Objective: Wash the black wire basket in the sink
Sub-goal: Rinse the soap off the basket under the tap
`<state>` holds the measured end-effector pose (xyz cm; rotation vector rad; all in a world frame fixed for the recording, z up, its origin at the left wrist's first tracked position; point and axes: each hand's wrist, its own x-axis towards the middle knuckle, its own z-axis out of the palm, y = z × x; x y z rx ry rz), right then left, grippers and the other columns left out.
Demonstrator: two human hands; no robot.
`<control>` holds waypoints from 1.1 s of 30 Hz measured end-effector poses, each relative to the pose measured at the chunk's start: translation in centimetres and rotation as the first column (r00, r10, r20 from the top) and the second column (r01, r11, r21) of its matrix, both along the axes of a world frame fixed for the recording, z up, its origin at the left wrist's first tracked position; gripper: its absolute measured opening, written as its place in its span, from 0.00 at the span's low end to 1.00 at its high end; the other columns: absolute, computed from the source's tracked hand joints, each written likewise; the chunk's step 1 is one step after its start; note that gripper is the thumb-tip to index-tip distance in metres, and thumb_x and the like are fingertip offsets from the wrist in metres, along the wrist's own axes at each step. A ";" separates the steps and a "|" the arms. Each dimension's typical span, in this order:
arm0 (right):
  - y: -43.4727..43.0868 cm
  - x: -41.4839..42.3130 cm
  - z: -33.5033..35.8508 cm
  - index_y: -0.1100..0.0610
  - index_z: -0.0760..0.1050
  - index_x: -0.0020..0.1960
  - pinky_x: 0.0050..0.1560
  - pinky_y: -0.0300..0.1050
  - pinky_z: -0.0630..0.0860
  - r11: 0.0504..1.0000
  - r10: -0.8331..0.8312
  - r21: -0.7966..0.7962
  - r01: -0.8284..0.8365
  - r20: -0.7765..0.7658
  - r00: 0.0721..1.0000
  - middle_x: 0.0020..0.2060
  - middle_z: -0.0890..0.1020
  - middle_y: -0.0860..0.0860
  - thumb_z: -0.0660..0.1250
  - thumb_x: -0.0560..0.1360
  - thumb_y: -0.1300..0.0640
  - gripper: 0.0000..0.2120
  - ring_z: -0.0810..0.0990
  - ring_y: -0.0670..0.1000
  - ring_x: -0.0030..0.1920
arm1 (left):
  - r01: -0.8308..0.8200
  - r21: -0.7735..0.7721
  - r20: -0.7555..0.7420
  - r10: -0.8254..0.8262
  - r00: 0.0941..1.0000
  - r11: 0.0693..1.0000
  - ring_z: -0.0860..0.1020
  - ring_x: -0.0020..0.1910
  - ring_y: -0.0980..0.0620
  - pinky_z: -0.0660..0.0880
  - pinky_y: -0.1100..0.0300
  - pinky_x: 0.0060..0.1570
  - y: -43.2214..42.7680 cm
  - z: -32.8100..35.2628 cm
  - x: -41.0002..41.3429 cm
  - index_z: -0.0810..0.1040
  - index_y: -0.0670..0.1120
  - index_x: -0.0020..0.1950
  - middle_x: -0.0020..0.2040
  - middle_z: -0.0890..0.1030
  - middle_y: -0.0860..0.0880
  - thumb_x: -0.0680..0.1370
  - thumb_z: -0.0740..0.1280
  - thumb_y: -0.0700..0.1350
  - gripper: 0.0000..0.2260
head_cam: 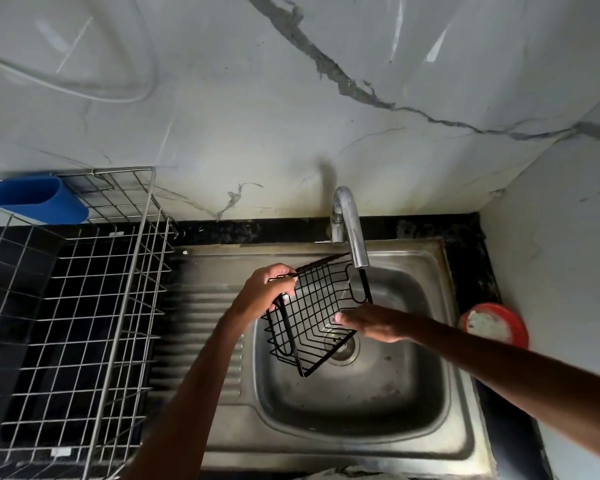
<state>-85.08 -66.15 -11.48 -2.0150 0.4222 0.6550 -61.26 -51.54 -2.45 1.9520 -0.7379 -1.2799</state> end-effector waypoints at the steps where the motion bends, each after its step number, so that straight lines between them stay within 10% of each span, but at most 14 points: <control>1: -0.2 0.3 0.3 0.46 0.69 0.73 0.73 0.49 0.64 0.999 -0.003 -0.043 0.003 0.005 1.000 0.71 0.74 0.47 0.43 0.79 0.27 0.35 0.70 0.44 0.71 | 0.009 -0.006 0.007 -0.009 1.000 1.000 0.79 0.38 0.55 0.73 0.61 0.36 0.1 -0.1 0.0 0.81 0.54 0.56 0.42 0.84 0.55 0.68 0.69 0.53 0.17; 3: -0.5 0.7 0.1 0.38 0.71 0.56 0.61 0.45 0.68 0.984 0.001 -0.176 0.007 0.041 0.999 0.52 0.77 0.39 0.45 0.84 0.37 0.17 0.72 0.34 0.55 | 0.005 -0.017 0.023 -0.004 1.000 1.000 0.79 0.40 0.55 0.77 0.56 0.45 0.4 -0.6 0.0 0.81 0.54 0.56 0.42 0.81 0.54 0.65 0.70 0.54 0.19; 5: 0.3 1.3 -0.5 0.42 0.69 0.49 0.55 0.45 0.69 0.966 0.019 -0.260 0.002 0.078 0.997 0.43 0.72 0.40 0.43 0.84 0.36 0.20 0.71 0.36 0.46 | -0.024 -0.036 0.035 0.025 0.999 0.999 0.79 0.45 0.52 0.79 0.50 0.52 0.7 -1.2 0.1 0.82 0.56 0.56 0.48 0.81 0.49 0.64 0.71 0.57 0.21; 8: 2.6 1.0 -1.3 0.53 0.74 0.56 0.58 0.49 0.76 0.961 0.054 -0.277 -0.022 0.108 0.993 0.48 0.80 0.49 0.38 0.80 0.29 0.36 0.78 0.46 0.50 | -0.100 -0.050 -0.014 0.099 0.995 0.994 0.80 0.41 0.51 0.78 0.52 0.46 1.4 -1.5 -0.1 0.83 0.54 0.55 0.46 0.83 0.48 0.66 0.71 0.56 0.19; 12: 3.7 0.2 -2.0 0.54 0.78 0.65 0.67 0.50 0.73 0.941 -0.172 -0.253 0.226 0.218 0.961 0.61 0.80 0.52 0.51 0.82 0.34 0.29 0.77 0.50 0.63 | -0.153 -0.058 -0.066 0.150 0.987 0.986 0.79 0.38 0.51 0.74 0.54 0.43 2.7 -1.1 -0.7 0.83 0.52 0.55 0.39 0.83 0.50 0.66 0.71 0.53 0.18; 18: 6.0 0.6 -2.4 0.60 0.65 0.75 0.71 0.51 0.68 0.495 -0.818 -0.229 0.838 0.204 0.538 0.71 0.69 0.57 0.69 0.79 0.48 0.30 0.67 0.58 0.73 | -0.253 -0.097 -0.061 0.248 0.967 0.963 0.82 0.45 0.48 0.78 0.53 0.46 3.7 -0.6 -3.3 0.80 0.51 0.61 0.45 0.85 0.48 0.61 0.72 0.58 0.30; 24: 5.7 3.2 -0.1 0.73 0.73 0.60 0.39 0.47 0.84 0.059 -0.928 0.456 0.888 -0.303 0.218 0.47 0.85 0.67 0.54 0.85 0.63 0.15 0.87 0.61 0.41 | -0.304 -0.119 -0.036 0.302 0.953 0.945 0.81 0.61 0.44 0.80 0.50 0.58 6.3 0.0 -6.6 0.75 0.57 0.65 0.66 0.80 0.43 0.59 0.77 0.69 0.38; 30: 2.1 3.5 1.9 0.65 0.74 0.62 0.35 0.40 0.80 0.251 -0.872 0.540 0.804 -0.234 0.430 0.48 0.86 0.63 0.50 0.87 0.58 0.16 0.87 0.54 0.41 | -0.355 0.151 -0.359 0.386 0.850 0.923 0.73 0.69 0.37 0.78 0.44 0.59 8.3 -0.1 -7.0 0.53 0.53 0.82 0.78 0.64 0.36 0.57 0.77 0.74 0.62; 33: 0.8 2.9 2.1 0.65 0.74 0.63 0.31 0.40 0.72 0.377 -0.817 0.542 0.751 -0.187 0.545 0.45 0.85 0.60 0.54 0.86 0.59 0.14 0.79 0.50 0.35 | -0.304 0.278 -0.572 0.411 0.710 0.911 0.70 0.72 0.30 0.76 0.37 0.64 7.9 -0.6 -6.2 0.53 0.57 0.83 0.76 0.65 0.30 0.66 0.73 0.74 0.53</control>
